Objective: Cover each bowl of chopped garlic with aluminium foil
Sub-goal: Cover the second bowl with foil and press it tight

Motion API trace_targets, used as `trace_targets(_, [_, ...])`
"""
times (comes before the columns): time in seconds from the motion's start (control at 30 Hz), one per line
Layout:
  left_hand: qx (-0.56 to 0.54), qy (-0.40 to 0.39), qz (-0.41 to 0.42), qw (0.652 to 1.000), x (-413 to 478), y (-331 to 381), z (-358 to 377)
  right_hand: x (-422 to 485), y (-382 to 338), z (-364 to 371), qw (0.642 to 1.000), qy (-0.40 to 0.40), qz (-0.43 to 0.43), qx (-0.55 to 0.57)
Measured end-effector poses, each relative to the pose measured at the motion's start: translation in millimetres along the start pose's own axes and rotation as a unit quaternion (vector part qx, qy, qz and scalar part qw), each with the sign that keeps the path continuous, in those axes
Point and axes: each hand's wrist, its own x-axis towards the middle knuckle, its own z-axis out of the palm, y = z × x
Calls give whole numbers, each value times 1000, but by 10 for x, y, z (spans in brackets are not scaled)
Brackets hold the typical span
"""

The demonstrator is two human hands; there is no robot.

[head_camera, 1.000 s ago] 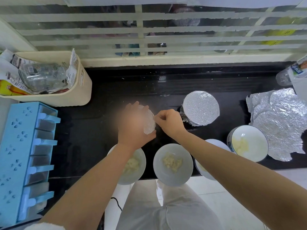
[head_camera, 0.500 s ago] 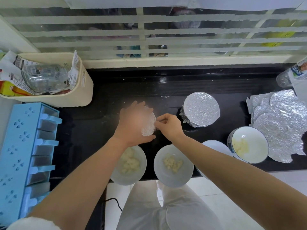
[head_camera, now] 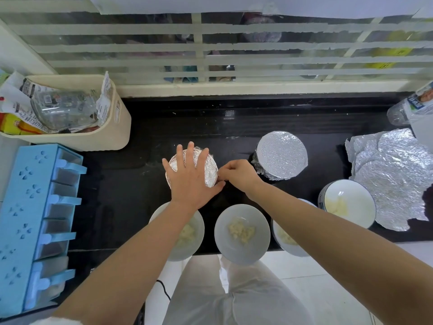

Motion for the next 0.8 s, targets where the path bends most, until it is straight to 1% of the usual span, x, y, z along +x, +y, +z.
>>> trace_targets(0.13, [-11,40,0,999,-12,-12,43,37,27,-12,1000,2,0,15])
trace_targets(0.3, [24,56,14,998,-64,-13,33,61,68,-11,999,-25,11,26])
trace_targets(0.4, [16,68,-26,997,-111,-1,42,46,79,11,999,-39,22,26])
trace_targets(0.47, [12,57,-62,996,-115,22,41,55,92,18,999,-41,25,25])
trace_targets(0.6, [6,44,-75,996,-104,18,49,98,121,-2,999,-41,17,24])
trace_targets(0.7, [18,51,-59,997,-119,-16,51,143,134,-17,999,-40,2,-3])
trace_targets(0.8, [21,48,-55,997,-126,-22,36,183,131,-55,997,-3,-43,-67])
